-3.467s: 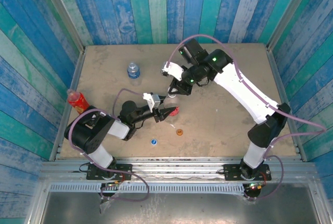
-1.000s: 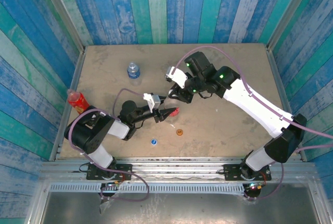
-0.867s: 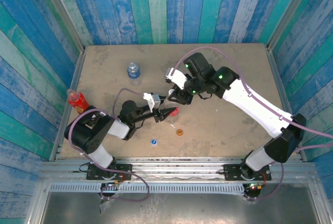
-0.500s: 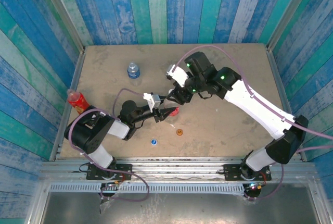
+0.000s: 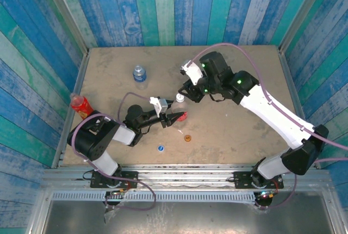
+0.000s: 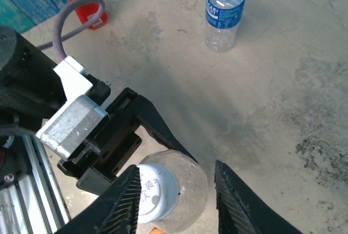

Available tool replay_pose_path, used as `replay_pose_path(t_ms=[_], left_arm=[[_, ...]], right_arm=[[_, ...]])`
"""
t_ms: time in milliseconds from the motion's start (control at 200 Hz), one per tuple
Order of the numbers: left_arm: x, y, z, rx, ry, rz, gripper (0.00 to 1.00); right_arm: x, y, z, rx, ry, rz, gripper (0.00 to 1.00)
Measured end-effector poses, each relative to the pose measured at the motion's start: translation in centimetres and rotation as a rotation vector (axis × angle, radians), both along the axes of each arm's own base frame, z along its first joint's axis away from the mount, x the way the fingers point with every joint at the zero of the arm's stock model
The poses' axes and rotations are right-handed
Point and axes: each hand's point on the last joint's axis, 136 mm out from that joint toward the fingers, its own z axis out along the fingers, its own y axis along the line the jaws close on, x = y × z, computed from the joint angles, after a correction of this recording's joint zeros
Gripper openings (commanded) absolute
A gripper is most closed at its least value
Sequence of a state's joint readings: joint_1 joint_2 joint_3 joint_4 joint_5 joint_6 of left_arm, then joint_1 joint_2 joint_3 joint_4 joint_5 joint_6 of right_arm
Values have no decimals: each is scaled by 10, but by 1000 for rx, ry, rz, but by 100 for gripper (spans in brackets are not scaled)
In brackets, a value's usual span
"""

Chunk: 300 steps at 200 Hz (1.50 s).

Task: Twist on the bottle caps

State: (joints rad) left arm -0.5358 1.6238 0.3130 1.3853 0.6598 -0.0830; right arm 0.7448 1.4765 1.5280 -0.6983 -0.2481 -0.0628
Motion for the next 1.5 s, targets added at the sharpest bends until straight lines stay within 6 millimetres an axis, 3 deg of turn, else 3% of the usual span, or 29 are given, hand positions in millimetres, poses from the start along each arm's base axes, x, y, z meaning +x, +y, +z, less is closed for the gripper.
replay_pose_path(t_ms=[280, 976, 1071, 1287, 1427, 1502], left_arm=[[0, 0, 0, 1, 2, 1, 60], [1, 0, 0, -2, 10, 3, 59], [1, 0, 0, -4, 14, 3, 59], [4, -1, 0, -8, 47, -9, 58], [5, -1, 1, -1, 94, -32, 56], [4, 0, 1, 6, 126, -52, 56]], right_arm=[[4, 0, -9, 4, 42, -2, 28], [-13, 3, -16, 70, 90, 41, 22], [-12, 3, -15, 69, 94, 31, 30], [-5, 4, -11, 50, 124, 0, 39], [6, 0, 4, 81, 97, -25, 52], [9, -4, 15, 115, 73, -26, 55]])
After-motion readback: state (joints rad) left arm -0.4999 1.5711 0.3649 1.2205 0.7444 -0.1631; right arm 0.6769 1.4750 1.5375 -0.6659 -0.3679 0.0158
